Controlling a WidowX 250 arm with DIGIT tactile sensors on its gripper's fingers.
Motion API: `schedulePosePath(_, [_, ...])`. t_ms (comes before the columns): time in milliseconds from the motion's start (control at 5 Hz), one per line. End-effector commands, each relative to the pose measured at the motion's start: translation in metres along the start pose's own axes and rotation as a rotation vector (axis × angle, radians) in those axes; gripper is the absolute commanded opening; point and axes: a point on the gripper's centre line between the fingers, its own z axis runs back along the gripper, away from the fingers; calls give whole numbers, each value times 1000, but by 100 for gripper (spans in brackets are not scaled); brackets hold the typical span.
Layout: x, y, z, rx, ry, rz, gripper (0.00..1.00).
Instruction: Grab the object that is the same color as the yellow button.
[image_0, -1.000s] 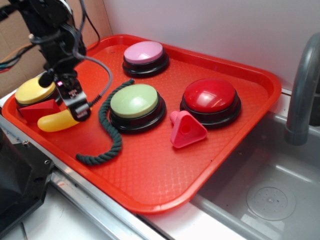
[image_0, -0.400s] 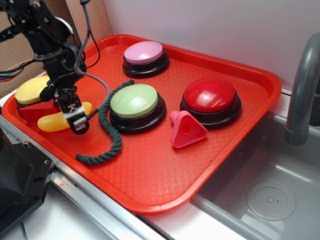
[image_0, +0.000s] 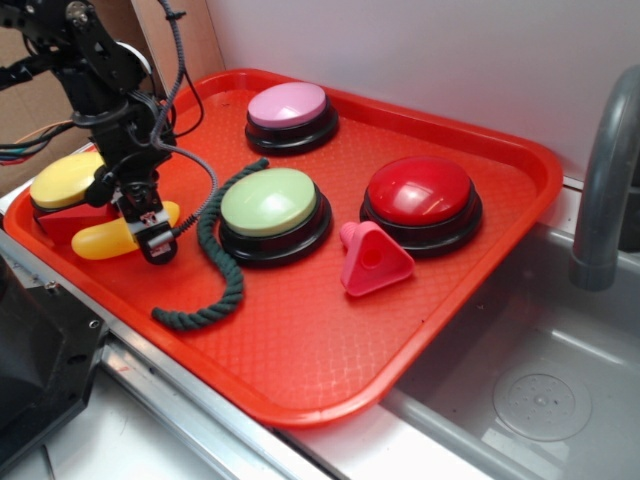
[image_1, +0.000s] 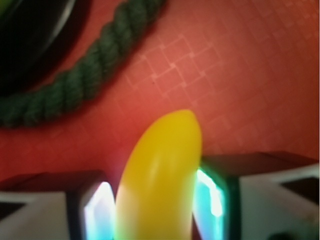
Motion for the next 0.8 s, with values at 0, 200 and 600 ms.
schedulePosePath(0, [13, -10, 44, 69, 3, 70, 0])
schedulePosePath(200, [26, -26, 71, 41, 33, 114, 0])
schedulePosePath(600, [41, -47, 120, -44, -35, 147, 0])
